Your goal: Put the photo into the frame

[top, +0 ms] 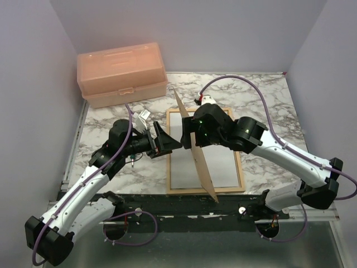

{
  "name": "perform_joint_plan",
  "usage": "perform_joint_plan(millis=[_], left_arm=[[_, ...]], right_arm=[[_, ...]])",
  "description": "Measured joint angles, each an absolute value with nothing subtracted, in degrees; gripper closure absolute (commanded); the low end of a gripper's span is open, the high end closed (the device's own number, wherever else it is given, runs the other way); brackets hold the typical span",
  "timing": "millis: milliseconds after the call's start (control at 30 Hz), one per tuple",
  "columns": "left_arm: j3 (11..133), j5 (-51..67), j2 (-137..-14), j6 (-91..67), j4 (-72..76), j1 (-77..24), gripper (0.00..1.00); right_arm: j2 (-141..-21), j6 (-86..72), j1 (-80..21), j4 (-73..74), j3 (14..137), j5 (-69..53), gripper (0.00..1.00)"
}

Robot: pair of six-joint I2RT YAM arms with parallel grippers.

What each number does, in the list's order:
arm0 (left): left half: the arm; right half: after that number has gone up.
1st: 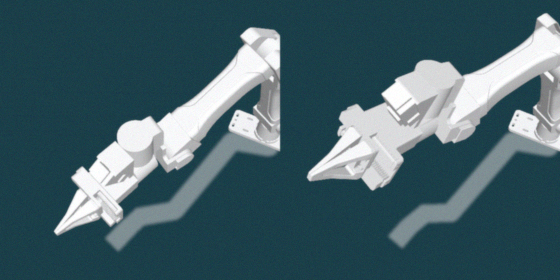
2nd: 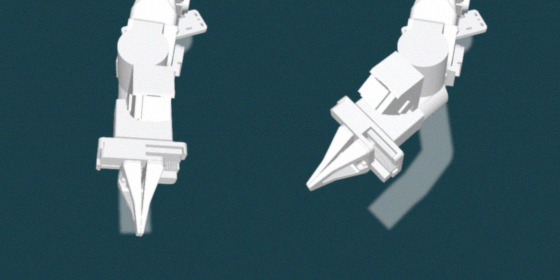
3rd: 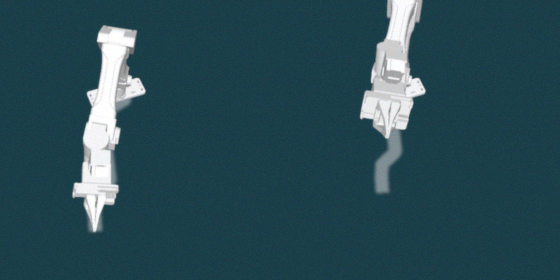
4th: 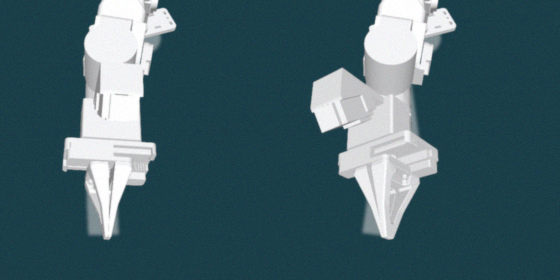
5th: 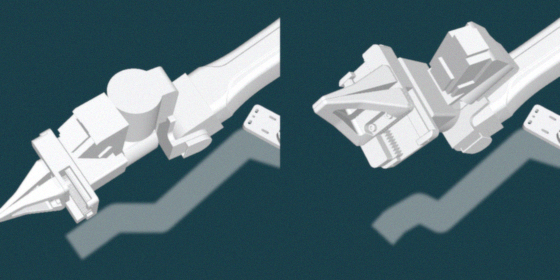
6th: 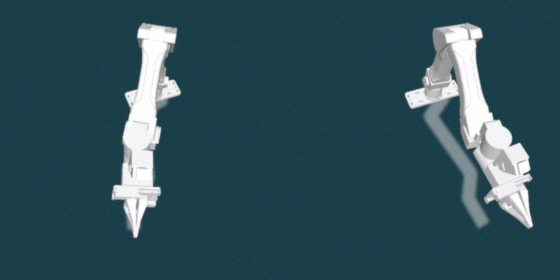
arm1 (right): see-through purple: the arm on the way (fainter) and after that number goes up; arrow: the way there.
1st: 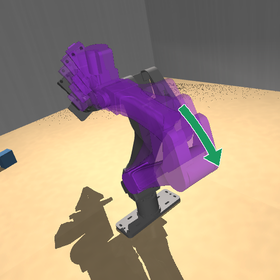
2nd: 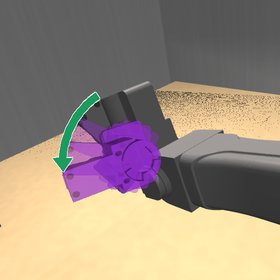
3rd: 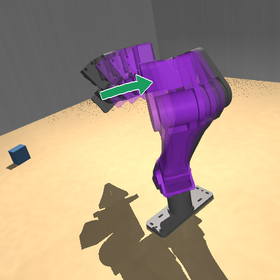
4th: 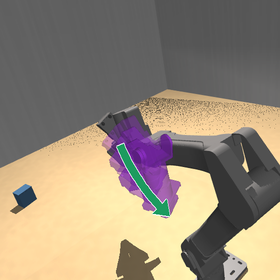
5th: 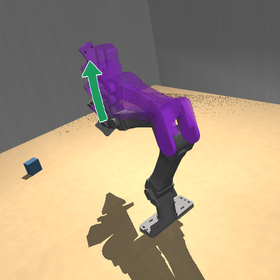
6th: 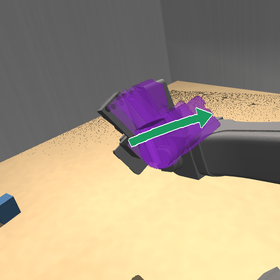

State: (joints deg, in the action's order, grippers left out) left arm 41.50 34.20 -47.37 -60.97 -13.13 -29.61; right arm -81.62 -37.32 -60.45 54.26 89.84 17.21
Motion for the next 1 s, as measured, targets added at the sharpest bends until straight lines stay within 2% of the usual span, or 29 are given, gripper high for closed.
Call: perform_joint_plan(millis=[233, 500, 700, 1000], left_arm=[[41.3, 36.7, -46.7, -62.9, -10.0, -29.6, 0.01], [40.3, 39.1, -46.0, -65.6, -3.4, -29.6, 0.02], [39.4, 40.2, -48.0, -66.0, -1.9, -29.4, 0.11], [43.4, 33.8, -49.1, -59.5, -18.2, -29.4, 0.25]], right_arm=[[-74.7, -37.8, -60.4, 47.4, 82.8, 13.0, 0.01], [-69.6, -39.3, -60.4, 40.9, 78.0, 9.8, 0.0], [-65.0, -42.2, -60.4, 40.3, 76.3, 12.7, 0.0], [-58.7, -46.7, -60.4, 39.3, 75.7, 18.5, 0.0]])
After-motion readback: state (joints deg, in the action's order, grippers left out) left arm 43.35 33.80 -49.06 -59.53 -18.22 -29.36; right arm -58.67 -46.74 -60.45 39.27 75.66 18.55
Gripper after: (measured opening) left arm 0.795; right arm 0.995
